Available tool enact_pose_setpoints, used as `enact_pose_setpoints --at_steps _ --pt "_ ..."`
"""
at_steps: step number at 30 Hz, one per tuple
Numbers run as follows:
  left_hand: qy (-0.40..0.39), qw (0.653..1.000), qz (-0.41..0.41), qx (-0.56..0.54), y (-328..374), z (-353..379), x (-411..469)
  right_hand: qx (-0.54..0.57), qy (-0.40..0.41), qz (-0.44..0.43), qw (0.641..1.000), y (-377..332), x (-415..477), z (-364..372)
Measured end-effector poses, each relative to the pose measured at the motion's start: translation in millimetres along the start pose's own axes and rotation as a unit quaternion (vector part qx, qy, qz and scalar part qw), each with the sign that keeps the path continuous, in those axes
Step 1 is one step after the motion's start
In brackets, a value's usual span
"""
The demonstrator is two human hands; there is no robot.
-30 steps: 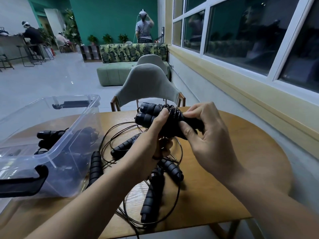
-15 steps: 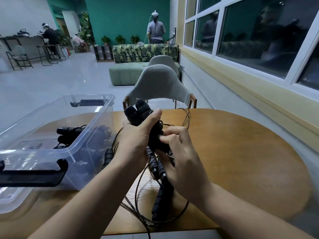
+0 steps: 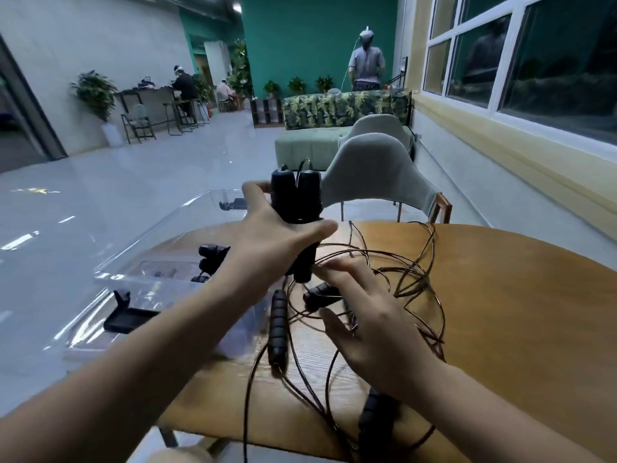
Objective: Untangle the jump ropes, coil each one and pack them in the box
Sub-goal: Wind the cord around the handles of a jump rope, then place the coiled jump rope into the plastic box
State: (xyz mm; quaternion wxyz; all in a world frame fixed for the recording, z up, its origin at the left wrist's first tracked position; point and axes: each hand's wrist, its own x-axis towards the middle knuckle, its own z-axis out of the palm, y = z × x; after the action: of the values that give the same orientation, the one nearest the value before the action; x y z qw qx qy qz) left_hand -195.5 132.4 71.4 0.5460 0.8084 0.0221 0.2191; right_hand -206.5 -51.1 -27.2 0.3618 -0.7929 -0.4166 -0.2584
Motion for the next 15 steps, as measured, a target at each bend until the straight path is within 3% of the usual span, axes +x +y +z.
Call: enact_pose_setpoints --at_steps 5,10,15 --pt "-0.017 0.992 0.048 0.118 8 -61 32 0.018 0.003 0.009 1.0 5 9 13" --pt "-0.042 0.967 0.014 0.249 -18 -109 73 0.011 0.004 0.012 1.0 6 11 22" --pt "-0.104 0.893 -0.019 0.437 -49 -120 115 0.017 0.001 0.016 1.0 8 14 30"
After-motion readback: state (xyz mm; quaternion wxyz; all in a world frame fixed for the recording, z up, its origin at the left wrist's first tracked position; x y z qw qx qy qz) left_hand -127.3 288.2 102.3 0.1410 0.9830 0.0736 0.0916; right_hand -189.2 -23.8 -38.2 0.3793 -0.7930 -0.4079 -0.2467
